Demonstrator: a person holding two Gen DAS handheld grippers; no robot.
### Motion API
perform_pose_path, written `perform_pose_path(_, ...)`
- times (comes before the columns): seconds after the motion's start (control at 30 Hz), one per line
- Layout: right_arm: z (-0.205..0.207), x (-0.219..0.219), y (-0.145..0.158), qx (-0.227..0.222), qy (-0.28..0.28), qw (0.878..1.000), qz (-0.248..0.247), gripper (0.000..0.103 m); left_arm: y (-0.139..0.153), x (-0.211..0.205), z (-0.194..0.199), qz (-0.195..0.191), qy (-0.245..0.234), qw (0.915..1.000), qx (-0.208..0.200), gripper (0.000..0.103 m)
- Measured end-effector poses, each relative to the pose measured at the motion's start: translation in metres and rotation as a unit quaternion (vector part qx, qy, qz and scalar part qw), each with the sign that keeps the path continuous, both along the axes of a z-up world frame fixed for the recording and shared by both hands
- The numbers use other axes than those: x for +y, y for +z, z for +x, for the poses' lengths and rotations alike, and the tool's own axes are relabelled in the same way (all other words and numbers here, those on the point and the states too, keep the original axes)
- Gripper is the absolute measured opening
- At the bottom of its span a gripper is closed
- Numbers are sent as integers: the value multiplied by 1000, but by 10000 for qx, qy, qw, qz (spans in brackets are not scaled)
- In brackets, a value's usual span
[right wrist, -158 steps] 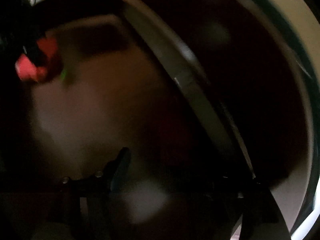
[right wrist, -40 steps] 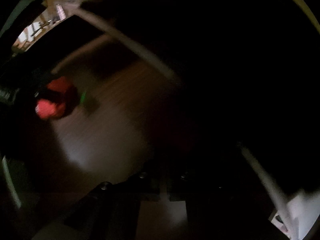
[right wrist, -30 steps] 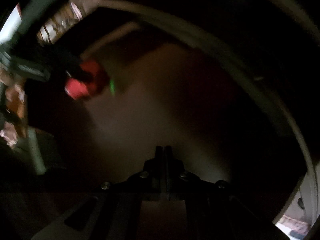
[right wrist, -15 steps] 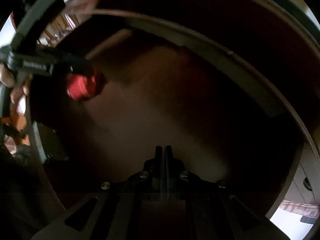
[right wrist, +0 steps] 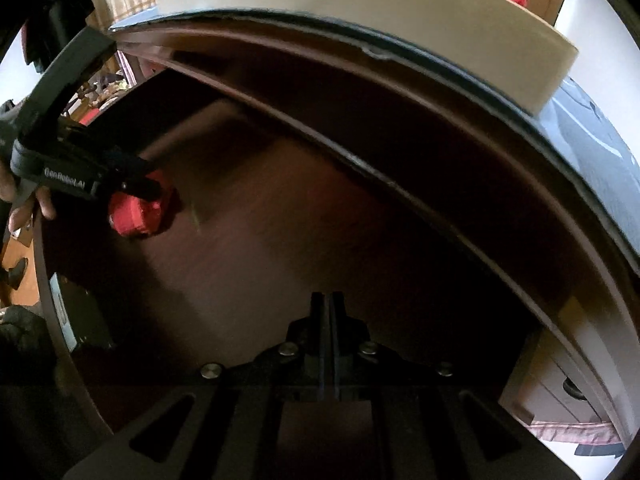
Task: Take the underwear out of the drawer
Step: 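Move the right tool toward the dark red sock in the drawer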
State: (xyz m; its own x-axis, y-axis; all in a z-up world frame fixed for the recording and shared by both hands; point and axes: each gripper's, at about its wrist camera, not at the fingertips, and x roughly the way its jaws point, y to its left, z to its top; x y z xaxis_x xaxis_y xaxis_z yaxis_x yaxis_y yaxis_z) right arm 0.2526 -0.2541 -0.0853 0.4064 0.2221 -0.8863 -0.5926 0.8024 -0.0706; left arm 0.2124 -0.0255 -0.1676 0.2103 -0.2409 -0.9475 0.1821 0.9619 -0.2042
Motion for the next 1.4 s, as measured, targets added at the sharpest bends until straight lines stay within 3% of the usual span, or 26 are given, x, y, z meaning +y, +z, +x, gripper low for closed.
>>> perform_pose_path(0.03,1,1,0,-55,-8,10000,-1,20,0,-2,-3,77,-29,10000,-50,45)
perform_pose_path(0.07,4,0,1,-102,-10,9999,35,50,1,-5,-5,153,-61,9998,-96,45)
perform_pose_path(0.13,11,-9,3,-73,21,9999,119,77,1,-10,-9,289,-94,9994,-176,45)
perform_pose_path(0.23,3,17,-9,-300,185,9992,-167,77,-2,-15,-16,319,-165,9993,-132,44)
perform_pose_path(0.27,3,5,-6,-353,264,9987,-242,77,-5,-18,-19,329,-229,9992,-23,44)
perform_pose_path(0.37,2,21,-15,-550,353,9960,-614,77,-11,-22,-29,303,-374,9986,206,44)
perform_pose_path(0.47,2,30,-27,-547,404,9948,-753,77,-10,-15,-36,120,-195,9996,167,43)
perform_pose_path(0.6,-2,41,-30,-661,545,9924,-885,76,-12,-14,-42,148,-255,9994,168,43)
perform_pose_path(0.83,13,26,-42,-72,550,9953,-796,72,-22,-4,-25,-162,-307,9986,406,48)
perform_pose_path(0.9,12,29,-50,12,577,9935,-983,51,-24,0,-22,-302,-305,9978,507,58)
perform_pose_path(0.97,16,28,-56,208,485,9932,-1038,4,-17,8,-21,-271,-314,9981,460,60)
perform_pose_path(1.13,11,17,-52,584,404,9944,-777,3,0,29,-20,-353,-420,9977,396,66)
perform_pose_path(1.23,-2,10,-39,717,551,9952,-378,3,4,26,-23,-90,-515,9981,320,66)
perform_pose_path(1.33,-10,5,-21,269,575,9977,-218,5,-2,24,-23,-45,-503,9980,368,66)
perform_pose_path(1.4,-4,3,-13,-35,480,9986,-209,21,0,27,-23,-94,-455,9984,332,66)
